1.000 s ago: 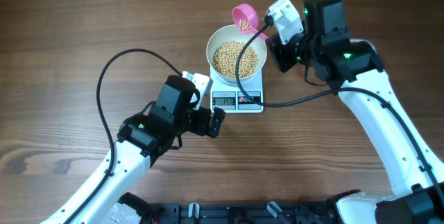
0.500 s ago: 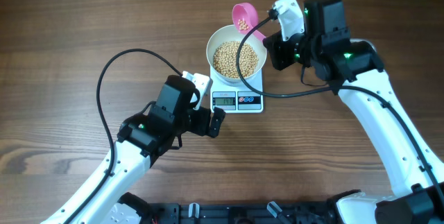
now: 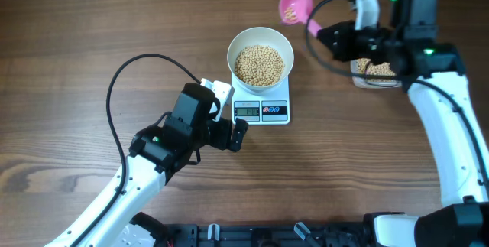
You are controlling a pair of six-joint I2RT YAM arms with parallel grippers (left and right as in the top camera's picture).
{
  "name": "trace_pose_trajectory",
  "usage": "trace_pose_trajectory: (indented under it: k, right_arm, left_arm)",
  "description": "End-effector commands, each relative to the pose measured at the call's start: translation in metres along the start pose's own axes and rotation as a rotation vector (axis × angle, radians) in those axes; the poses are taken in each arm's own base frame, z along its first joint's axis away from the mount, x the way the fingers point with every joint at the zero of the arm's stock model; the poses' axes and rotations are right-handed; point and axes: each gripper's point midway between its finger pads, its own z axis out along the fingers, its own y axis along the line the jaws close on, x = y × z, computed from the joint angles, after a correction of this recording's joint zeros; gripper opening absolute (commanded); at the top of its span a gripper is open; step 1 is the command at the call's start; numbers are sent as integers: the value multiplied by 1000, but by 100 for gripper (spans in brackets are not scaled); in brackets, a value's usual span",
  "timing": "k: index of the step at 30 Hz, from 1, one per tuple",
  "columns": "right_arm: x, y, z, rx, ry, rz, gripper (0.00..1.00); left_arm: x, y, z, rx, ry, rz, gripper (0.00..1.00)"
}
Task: Scoop item into bowl and weigh 150g on scale
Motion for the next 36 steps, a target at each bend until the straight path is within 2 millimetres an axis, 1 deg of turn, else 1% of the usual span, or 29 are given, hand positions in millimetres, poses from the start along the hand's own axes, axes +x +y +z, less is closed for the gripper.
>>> trace_pose_trajectory:
  k: [1,5,9,14,18,36]
  right_arm:
    - [-18,-2,-26,-43,-69,31,4]
    - [-28,-21,-38,-4,-118,44,4]
    - [-37,-31,-46,13,-162,57,4]
    - [-39,-32,-47,13,-167,74,4]
    - [-44,-31,-47,4,-185,104,4]
    - [-51,-32,-49,17,-211,54,4]
  left_arm:
    - [-8,-3,-2,2,-16,19,100]
    - [-8,-3,-2,2,-16,19,100]
    - [-8,-3,-2,2,-16,19,100]
    - [-8,-3,-2,2,-16,19,100]
    - [-8,-3,-2,2,-16,19,100]
    - [-8,-3,-2,2,-16,19,100]
